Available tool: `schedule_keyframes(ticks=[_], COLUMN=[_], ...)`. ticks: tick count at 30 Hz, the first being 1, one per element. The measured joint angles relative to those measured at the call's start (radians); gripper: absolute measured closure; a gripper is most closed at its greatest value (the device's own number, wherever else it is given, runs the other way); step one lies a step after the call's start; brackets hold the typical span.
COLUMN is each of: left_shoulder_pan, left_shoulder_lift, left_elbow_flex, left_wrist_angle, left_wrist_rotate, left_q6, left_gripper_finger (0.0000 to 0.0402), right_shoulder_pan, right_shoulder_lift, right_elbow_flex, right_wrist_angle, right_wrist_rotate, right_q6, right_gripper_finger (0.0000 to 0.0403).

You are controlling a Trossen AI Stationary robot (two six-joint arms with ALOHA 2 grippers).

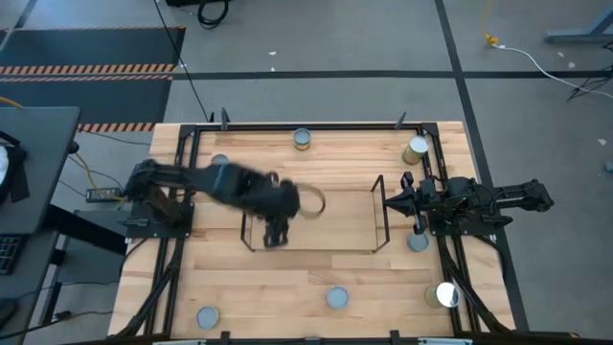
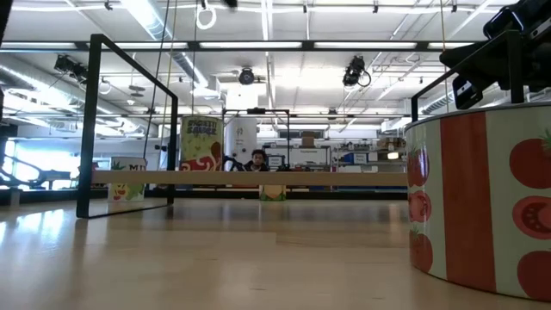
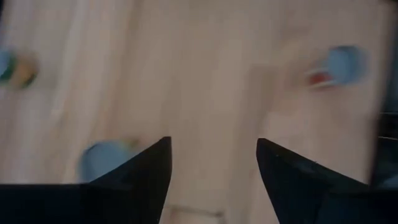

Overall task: Pick and place cans onto a shelf
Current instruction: Put the red can on the shelf

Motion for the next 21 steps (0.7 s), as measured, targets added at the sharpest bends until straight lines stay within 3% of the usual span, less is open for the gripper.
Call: schedule_keyframes(ticks=[10, 16, 21], left_shoulder_pan=[-0.377, -0.496, -0.549], left_shoulder_lift=[-0.005, 0.053, 0.125], left_elbow_flex=[-0.023, -0.024, -0.024], left_wrist_angle=[0.287, 0.405, 0.408], left_wrist_rotate=[-0.191, -0.236, -0.302], left_q6=[0.012, -0.022, -0.168], left_gripper_finger=[0.019, 0.0193, 0.0193], right_shoulder_pan=[0.0, 0.0, 0.0], right_shoulder_lift=[0.0, 0.0, 0.0], right_elbow_flex=[0.0, 0.0, 0.0], right_wrist_angle=[0.002, 0.002, 0.004], right_wrist_rotate=[0.0, 0.0, 0.0], right_q6=[0.0, 0.0, 0.0], right_gripper_finger=[0.038, 0.038, 0.038])
